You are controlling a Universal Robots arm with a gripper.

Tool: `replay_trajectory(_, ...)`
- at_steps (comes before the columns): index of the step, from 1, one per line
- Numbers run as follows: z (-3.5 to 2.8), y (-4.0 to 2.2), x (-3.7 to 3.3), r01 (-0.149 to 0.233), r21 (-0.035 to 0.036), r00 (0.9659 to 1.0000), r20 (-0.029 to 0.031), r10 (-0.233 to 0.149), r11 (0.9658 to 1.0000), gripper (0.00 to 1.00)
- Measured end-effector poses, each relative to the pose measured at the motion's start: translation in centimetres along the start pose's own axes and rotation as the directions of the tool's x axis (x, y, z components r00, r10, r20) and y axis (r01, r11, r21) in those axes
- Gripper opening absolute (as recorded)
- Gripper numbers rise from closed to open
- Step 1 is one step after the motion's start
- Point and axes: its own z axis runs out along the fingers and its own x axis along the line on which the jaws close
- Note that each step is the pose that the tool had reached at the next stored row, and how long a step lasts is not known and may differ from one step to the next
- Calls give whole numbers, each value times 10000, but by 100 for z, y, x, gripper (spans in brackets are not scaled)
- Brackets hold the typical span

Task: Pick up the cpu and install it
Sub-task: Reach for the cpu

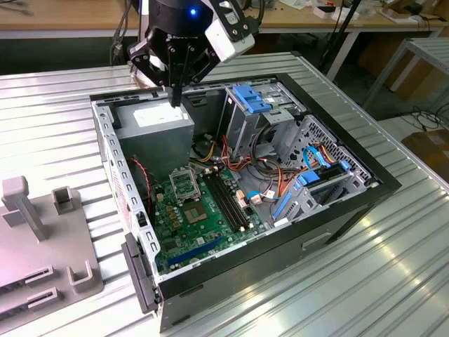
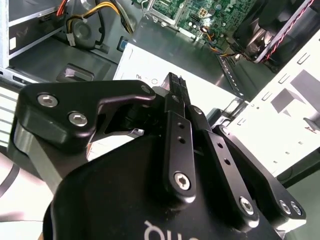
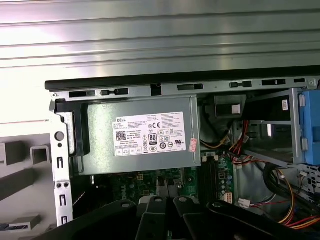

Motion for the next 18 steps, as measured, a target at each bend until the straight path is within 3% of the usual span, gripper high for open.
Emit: replay_trajectory(18, -3, -12, 165, 7, -6, 10000, -11, -7, 10000, 11)
